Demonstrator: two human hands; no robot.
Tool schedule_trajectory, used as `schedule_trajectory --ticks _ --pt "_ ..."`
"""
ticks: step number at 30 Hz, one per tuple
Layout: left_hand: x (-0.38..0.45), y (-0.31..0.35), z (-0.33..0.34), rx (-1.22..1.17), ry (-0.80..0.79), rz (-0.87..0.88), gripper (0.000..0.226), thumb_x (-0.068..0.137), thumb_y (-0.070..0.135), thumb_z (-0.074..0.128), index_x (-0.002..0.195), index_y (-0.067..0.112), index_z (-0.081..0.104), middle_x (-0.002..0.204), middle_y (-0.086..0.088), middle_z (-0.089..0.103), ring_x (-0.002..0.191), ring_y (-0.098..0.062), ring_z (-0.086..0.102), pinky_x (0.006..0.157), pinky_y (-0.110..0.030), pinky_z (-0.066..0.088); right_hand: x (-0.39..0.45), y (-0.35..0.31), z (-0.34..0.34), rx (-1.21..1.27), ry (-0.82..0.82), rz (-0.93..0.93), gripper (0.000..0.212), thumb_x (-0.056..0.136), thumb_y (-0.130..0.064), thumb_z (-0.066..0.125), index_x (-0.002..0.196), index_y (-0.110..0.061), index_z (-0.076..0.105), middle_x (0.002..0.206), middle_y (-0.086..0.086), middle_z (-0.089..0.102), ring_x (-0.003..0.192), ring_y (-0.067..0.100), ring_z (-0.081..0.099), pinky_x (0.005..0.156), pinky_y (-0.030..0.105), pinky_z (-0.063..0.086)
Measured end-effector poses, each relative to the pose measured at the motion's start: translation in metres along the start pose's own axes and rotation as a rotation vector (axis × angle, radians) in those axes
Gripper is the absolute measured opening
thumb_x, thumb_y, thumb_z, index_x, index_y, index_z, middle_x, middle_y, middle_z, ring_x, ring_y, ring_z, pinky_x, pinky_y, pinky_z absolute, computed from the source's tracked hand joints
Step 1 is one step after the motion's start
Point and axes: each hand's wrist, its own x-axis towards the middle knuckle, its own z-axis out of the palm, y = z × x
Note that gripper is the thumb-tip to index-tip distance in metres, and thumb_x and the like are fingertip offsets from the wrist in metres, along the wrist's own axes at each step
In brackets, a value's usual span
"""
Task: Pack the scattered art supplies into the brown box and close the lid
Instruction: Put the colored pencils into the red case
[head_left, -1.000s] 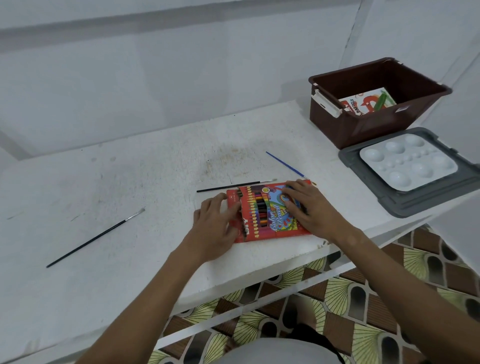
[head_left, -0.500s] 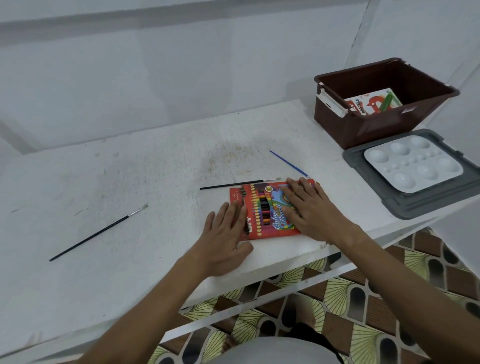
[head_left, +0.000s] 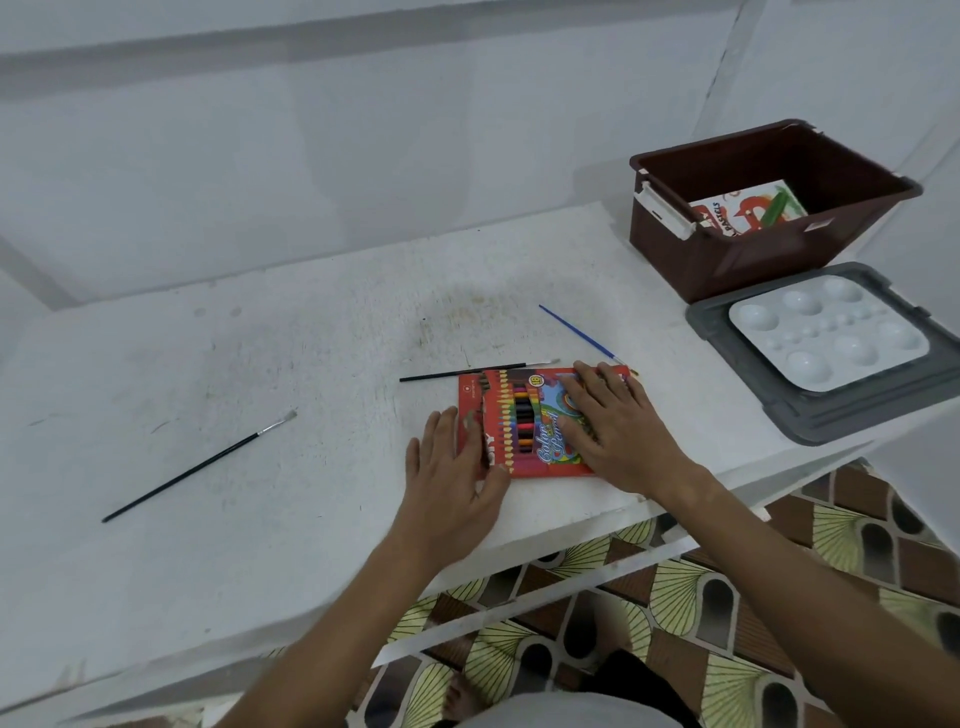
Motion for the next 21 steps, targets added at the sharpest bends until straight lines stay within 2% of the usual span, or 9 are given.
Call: schedule_trajectory --ticks 6,8,9,10,11,13,16,19,21 --pt "0.000 -0.002 0.002 0.099 -0.028 -0.051 0.088 0.073 0.070 0.003 0.152 0.030 0.001 0.159 -0.006 -0.004 0.146 -0.021 -0.013 0.117 -0.041 -0.007 0.001 -0.001 -0.003 0.030 0.016 -0.028 0.083 0.081 -0.066 0.004 0.149 -0.022 0.020 0.158 0.002 0.015 0.145 0.023 0.010 0.117 0.042 0.006" --pt "-0.003 0.002 0.003 0.073 0.034 -0.049 0.083 0.080 0.067 0.009 0.151 0.026 0.007 0.157 -0.008 0.009 0.145 -0.024 0.001 0.118 -0.045 0.004 0.004 0.001 -0.010 0.044 0.034 -0.043 0.083 0.080 -0.068 0.012 0.146 -0.021 0.029 0.151 0.004 0.028 0.138 0.025 0.024 0.114 0.043 0.017" --pt "-0.003 0.006 0.004 0.050 0.109 -0.043 0.075 0.085 0.063 0.016 0.149 0.024 0.018 0.150 -0.010 0.023 0.140 -0.026 0.017 0.115 -0.047 0.019 0.008 0.003 -0.015 0.045 0.041 -0.053 0.083 0.078 -0.070 0.016 0.143 -0.021 0.032 0.144 0.003 0.035 0.132 0.024 0.031 0.110 0.042 0.023" --pt "-0.004 0.009 0.006 0.048 0.211 -0.043 0.066 0.088 0.058 0.025 0.143 0.022 0.030 0.137 -0.009 0.036 0.129 -0.026 0.033 0.105 -0.045 0.034 0.012 0.005 -0.020 0.042 0.033 -0.067 0.086 0.075 -0.073 0.018 0.141 -0.021 0.035 0.138 0.002 0.040 0.126 0.023 0.035 0.107 0.040 0.026" --pt "-0.006 0.013 0.008 0.074 0.318 -0.062 0.056 0.089 0.054 0.034 0.135 0.021 0.041 0.124 -0.007 0.044 0.115 -0.024 0.043 0.091 -0.040 0.042 0.017 0.006 -0.025 0.037 0.010 -0.084 0.088 0.073 -0.075 0.021 0.140 -0.021 0.037 0.132 0.002 0.042 0.122 0.022 0.037 0.105 0.038 0.027" --pt "-0.012 0.023 0.009 0.122 0.453 -0.166 0.045 0.087 0.052 0.048 0.116 0.018 0.052 0.107 -0.004 0.049 0.094 -0.021 0.048 0.073 -0.032 0.040 0.028 0.007 -0.034 0.052 -0.057 -0.103 0.088 0.072 -0.077 0.035 0.140 -0.022 0.037 0.126 0.004 0.043 0.120 0.022 0.038 0.103 0.035 0.028" --pt "-0.016 0.032 0.010 0.068 0.374 -0.378 0.047 0.085 0.061 0.052 0.106 0.019 0.048 0.097 0.002 0.048 0.084 -0.015 0.046 0.065 -0.030 0.040 0.039 0.008 -0.046 0.133 -0.163 -0.077 0.089 0.072 -0.069 0.062 0.142 -0.021 0.036 0.125 0.007 0.040 0.121 0.022 0.036 0.102 0.036 0.033" --pt "-0.015 0.036 0.009 0.018 0.316 -0.493 0.048 0.083 0.066 0.050 0.099 0.021 0.045 0.094 0.004 0.052 0.084 -0.014 0.051 0.062 -0.030 0.039 0.049 0.010 -0.051 0.103 -0.207 -0.085 0.095 0.061 -0.071 0.069 0.138 -0.022 0.041 0.121 0.008 0.040 0.119 0.024 0.035 0.099 0.037 0.036" --pt "-0.013 0.040 0.006 0.005 0.290 -0.517 0.047 0.084 0.066 0.050 0.097 0.021 0.046 0.093 0.005 0.055 0.083 -0.014 0.054 0.060 -0.029 0.038 0.053 0.011 -0.052 0.157 -0.227 -0.081 0.088 0.054 -0.069 0.075 0.126 -0.023 0.053 0.112 0.005 0.043 0.113 0.023 0.039 0.096 0.036 0.040"
